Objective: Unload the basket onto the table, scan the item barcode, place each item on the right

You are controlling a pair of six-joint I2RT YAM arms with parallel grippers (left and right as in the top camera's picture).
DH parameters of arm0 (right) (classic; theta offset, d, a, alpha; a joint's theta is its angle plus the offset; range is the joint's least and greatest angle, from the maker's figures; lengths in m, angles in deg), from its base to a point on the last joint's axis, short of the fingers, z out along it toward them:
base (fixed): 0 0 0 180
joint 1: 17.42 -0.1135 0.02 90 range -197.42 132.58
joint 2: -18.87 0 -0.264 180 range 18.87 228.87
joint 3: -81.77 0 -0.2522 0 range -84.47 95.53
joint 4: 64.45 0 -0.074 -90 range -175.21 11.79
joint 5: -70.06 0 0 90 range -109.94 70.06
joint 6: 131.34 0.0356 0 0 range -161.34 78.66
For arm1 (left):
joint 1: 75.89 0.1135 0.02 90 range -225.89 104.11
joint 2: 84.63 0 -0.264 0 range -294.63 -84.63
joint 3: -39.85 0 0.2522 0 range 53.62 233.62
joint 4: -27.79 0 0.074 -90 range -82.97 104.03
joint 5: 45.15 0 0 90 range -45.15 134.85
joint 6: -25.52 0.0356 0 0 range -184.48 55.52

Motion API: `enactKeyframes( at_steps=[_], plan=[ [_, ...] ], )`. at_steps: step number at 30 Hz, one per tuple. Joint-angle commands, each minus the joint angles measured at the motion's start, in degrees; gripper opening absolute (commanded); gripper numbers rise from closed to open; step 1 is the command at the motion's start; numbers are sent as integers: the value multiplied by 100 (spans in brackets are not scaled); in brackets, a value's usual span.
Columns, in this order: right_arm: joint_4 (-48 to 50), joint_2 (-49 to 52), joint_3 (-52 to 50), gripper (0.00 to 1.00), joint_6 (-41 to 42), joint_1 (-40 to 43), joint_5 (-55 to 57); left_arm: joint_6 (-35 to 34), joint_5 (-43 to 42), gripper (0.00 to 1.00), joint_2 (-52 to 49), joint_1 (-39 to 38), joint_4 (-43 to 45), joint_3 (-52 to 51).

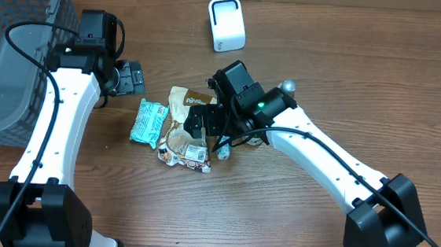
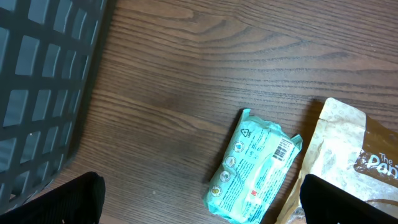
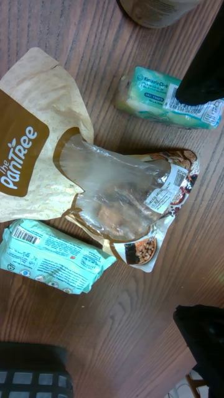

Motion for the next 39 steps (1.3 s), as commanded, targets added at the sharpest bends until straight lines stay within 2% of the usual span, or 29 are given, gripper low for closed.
enactKeyframes(
  at_steps=[1, 39],
  plan=[
    [22, 7, -24, 100, 7, -17, 57, 83, 52, 100, -9, 22, -15, 107],
    [129, 7, -24, 100, 7, -17, 59, 85, 52, 100, -9, 22, -15, 109]
  ],
)
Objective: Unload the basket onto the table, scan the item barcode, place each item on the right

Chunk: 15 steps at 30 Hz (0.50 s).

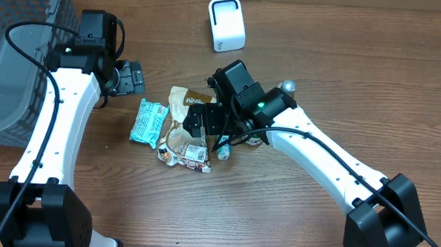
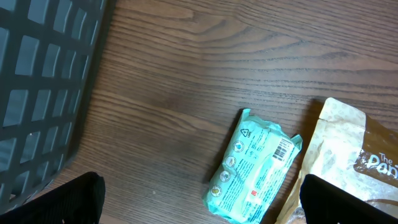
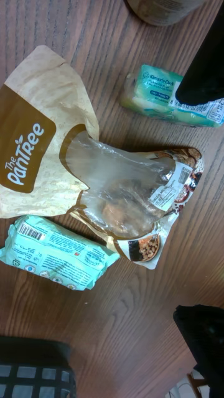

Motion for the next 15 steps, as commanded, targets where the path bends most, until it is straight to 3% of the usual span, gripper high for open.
enactKeyframes(
  at_steps=[1, 15],
  plan=[
    [39, 7, -24, 100, 2, -17, 61, 85, 52, 100, -9, 22, -15, 109],
    [286, 7, -24, 100, 39, -17, 166, 83, 52, 99, -9, 22, -15, 107]
  ],
)
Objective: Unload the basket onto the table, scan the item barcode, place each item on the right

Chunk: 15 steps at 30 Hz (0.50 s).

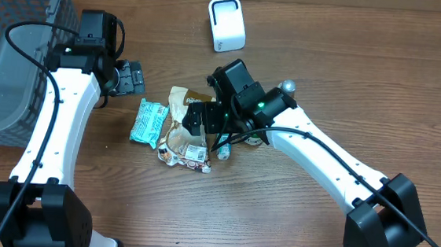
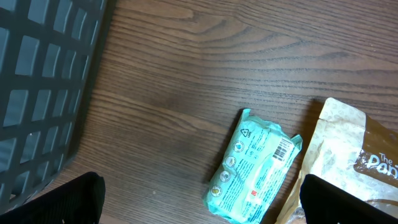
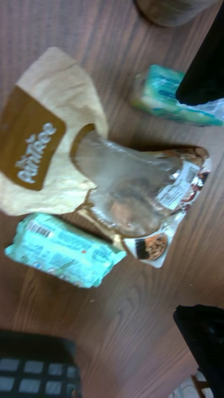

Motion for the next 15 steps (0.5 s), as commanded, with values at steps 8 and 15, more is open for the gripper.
enactKeyframes(
  at_steps=[8, 15],
  plan=[
    [378, 26, -24, 99, 481, -15, 905, 83, 52, 99, -9, 22, -15, 107],
    [660, 341, -24, 87, 479, -15, 946, 85, 52, 100, -9, 22, -15, 107]
  ],
)
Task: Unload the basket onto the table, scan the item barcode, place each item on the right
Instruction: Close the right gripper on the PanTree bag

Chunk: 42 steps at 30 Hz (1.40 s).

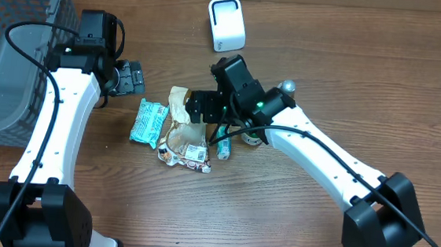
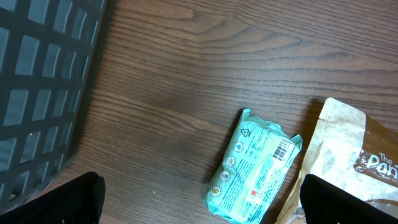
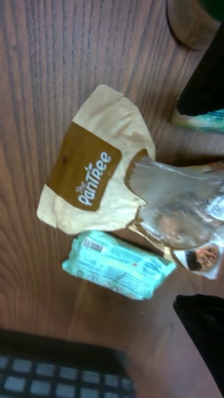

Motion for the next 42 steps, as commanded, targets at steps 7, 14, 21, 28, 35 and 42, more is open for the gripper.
enactKeyframes(
  at_steps=[7, 14, 21, 28, 35, 42],
  plan=[
    [221, 699, -24, 77, 39, -15, 133, 85, 52, 100, -9, 22, -15, 107],
    [439, 1132, -26, 62, 42, -17, -310, 85, 52, 99, -9, 22, -15, 109],
    [525, 1473, -24, 61, 42, -22, -494, 83, 52, 100, -9, 22, -15, 109],
    [826, 1517, -24, 38, 44, -22, -634, 85, 52, 100, -9, 22, -15, 107],
    [874, 1519, -24, 40, 44, -20, -634, 85, 52, 100, -9, 22, -15, 107],
    [715, 1523, -24, 26, 468, -26, -634, 85, 52, 100, -9, 22, -15, 107]
  ],
)
